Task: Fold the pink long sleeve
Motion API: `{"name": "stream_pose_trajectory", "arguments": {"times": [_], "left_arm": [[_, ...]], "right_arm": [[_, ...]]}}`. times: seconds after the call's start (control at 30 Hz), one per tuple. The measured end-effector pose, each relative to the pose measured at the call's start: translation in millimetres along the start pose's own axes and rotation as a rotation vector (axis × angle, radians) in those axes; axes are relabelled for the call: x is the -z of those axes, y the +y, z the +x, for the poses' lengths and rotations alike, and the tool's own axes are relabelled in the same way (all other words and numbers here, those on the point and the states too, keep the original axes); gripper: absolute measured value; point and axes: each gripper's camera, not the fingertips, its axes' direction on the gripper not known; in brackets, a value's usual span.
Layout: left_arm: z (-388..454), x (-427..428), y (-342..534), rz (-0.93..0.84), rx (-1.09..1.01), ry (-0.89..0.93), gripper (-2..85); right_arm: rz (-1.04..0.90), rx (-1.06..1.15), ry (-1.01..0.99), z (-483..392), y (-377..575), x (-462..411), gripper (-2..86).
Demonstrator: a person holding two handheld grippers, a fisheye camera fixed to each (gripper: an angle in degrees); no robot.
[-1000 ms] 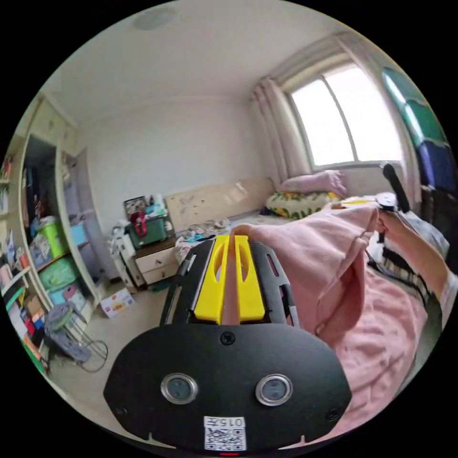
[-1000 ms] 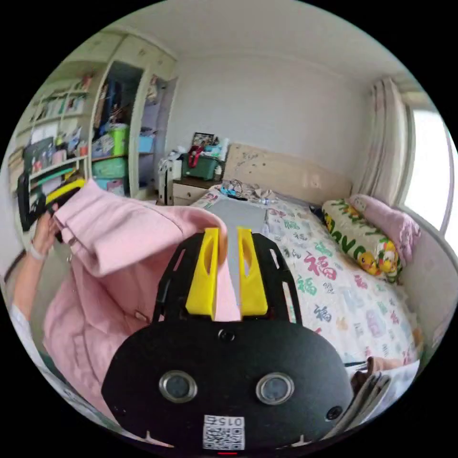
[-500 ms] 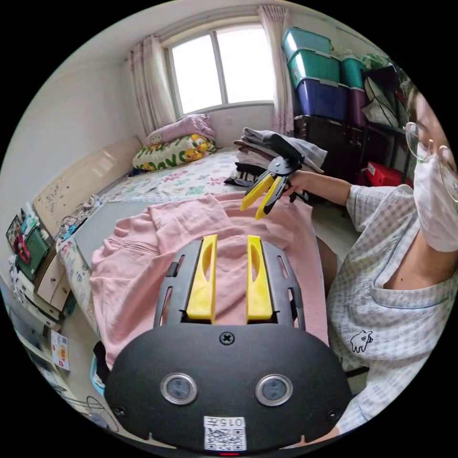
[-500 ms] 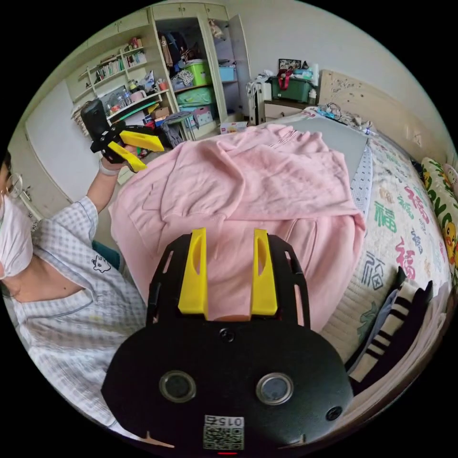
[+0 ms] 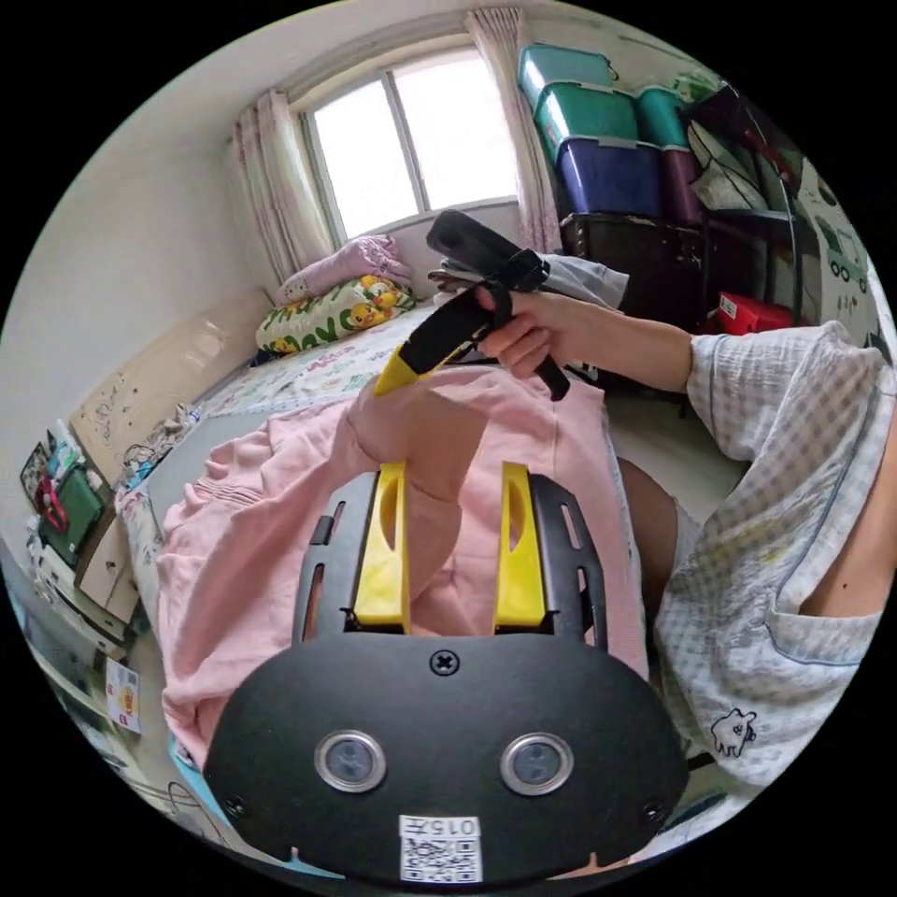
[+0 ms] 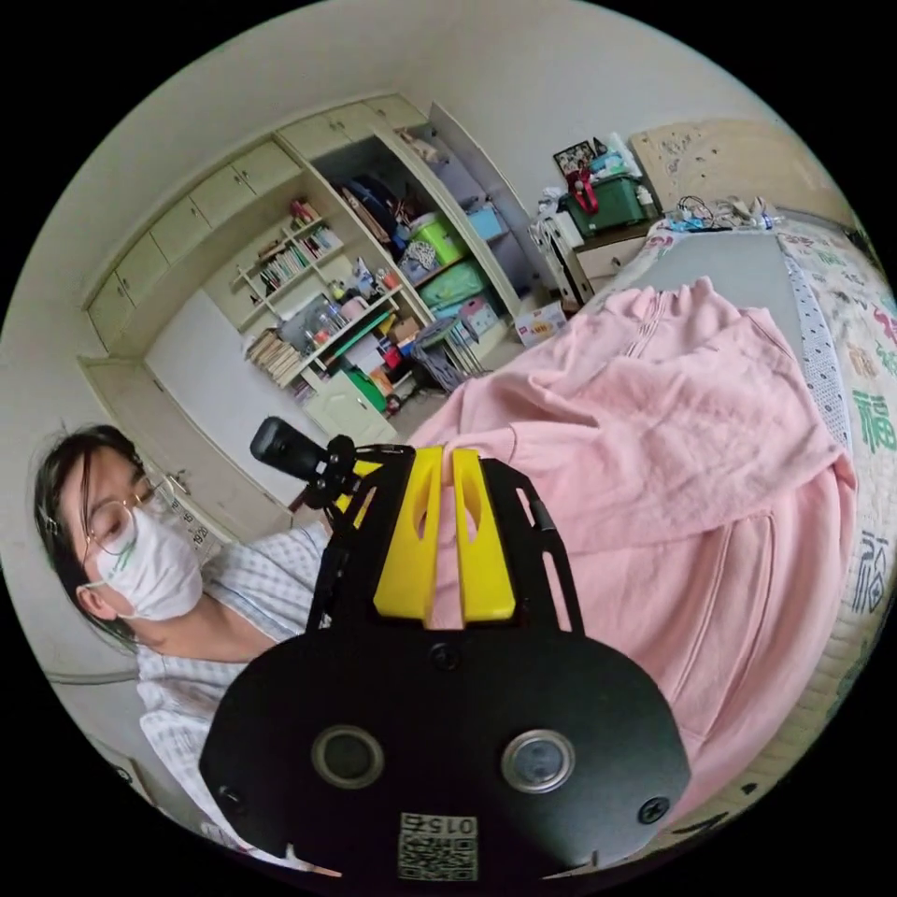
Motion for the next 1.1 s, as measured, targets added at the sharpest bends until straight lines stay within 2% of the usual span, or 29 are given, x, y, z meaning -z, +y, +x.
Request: {"name": "stream_pose_trajectory", "arguments": {"times": [0.07, 0.13, 0.23, 0.33, 0.4, 0.5, 0.57, 0.73, 0.8, 0.83, 0.87, 0.9, 0.93, 1.0, 1.03, 1.07, 1.1], "left_arm": [[-8, 22, 13, 0.046, 0.032, -0.116, 10.0], [-30, 43, 28, 0.085, 0.089, -0.129, 7.5], [-75, 79, 58, 0.147, 0.225, -0.125, 3.9], [-109, 112, 92, 0.203, 0.334, -0.211, 2.7], [-131, 134, 115, 0.233, 0.397, -0.213, 2.6], [-148, 152, 136, 0.253, 0.439, -0.168, 2.5], [-151, 160, 145, 0.252, 0.445, -0.160, 2.4], [-155, 177, 163, 0.225, 0.428, -0.146, 2.2], [-181, 211, 178, 0.219, 0.450, -0.161, 2.1], [-191, 227, 181, 0.220, 0.444, -0.195, 2.1], [-221, 268, 190, 0.216, 0.431, -0.333, 2.3], [-268, 313, 202, 0.199, 0.470, -0.526, 2.5], [-296, 337, 210, 0.196, 0.506, -0.620, 2.6], [-406, 435, 265, 0.199, 0.742, -0.895, 3.6], [-427, 456, 286, 0.187, 0.826, -0.941, 4.0], [-452, 492, 334, 0.178, 1.004, -0.966, 5.4], [-455, 518, 379, 0.216, 1.113, -0.906, 7.5]], "right_arm": [[0.011, 0.039, -0.015, -8, -5, -9, 1.7], [0.030, 0.094, -0.014, -19, -7, -16, 2.6], [0.035, 0.237, 0.126, -51, 4, -30, 5.7], [-0.112, 0.482, 0.222, -94, 31, -67, 7.3], [-0.306, 0.595, 0.283, -114, 47, -112, 9.8], [-0.547, 0.628, 0.317, -111, 53, -169, 13.1], [-0.632, 0.625, 0.304, -105, 53, -192, 12.8], [-0.630, 0.571, 0.269, -90, 31, -208, 5.5], [-0.545, 0.490, 0.246, -77, -1, -176, 4.3], [-0.505, 0.478, 0.294, -73, -12, -159, 4.2], [-0.421, 0.457, 0.480, -59, -40, -115, 4.0], [-0.286, 0.385, 0.770, -38, -74, -56, 4.0], [-0.209, 0.327, 0.919, -26, -92, -24, 4.0], [0.091, 0.061, 1.402, 14, -135, 107, 4.4], [0.135, -0.029, 1.470, 22, -136, 136, 4.7], [0.176, -0.187, 1.509, 33, -127, 180, 6.2], [0.217, -0.252, 1.448, 33, -108, 206, 8.7]]}}
